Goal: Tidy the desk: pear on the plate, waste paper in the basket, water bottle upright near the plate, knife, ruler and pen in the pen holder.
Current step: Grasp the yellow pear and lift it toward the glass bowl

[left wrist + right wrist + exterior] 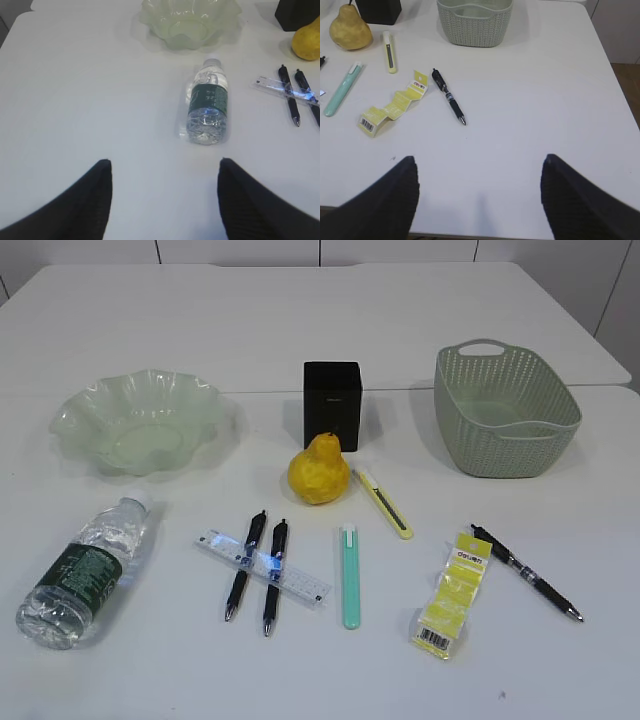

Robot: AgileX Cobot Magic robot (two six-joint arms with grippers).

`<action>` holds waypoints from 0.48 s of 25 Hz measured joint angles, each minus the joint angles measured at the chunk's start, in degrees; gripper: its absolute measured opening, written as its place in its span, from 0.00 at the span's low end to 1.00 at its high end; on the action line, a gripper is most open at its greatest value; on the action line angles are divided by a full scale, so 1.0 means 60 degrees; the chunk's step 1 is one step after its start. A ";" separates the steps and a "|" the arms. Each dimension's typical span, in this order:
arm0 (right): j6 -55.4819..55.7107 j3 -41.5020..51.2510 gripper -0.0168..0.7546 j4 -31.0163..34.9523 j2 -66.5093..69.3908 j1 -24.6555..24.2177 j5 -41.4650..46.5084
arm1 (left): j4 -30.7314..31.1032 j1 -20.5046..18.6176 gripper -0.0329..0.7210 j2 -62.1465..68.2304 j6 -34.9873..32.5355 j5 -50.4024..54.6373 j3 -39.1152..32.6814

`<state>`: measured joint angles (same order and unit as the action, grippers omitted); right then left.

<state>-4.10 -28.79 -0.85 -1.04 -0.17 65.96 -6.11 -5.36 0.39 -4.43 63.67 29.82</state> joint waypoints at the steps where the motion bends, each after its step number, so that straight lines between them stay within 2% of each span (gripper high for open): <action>1: 0.0000 0.0000 0.75 0.0000 0.0000 0.0000 0.0000 | 0.0000 0.0000 0.66 0.0000 0.0000 0.0000 0.0000; 12: 0.0000 0.0000 0.75 0.0000 0.0000 0.0000 0.0000 | -0.0006 0.0000 0.66 0.0000 0.0000 0.0000 0.0000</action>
<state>-4.10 -28.79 -0.85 -1.04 -0.17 65.96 -6.14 -5.36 0.39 -4.43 63.67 29.82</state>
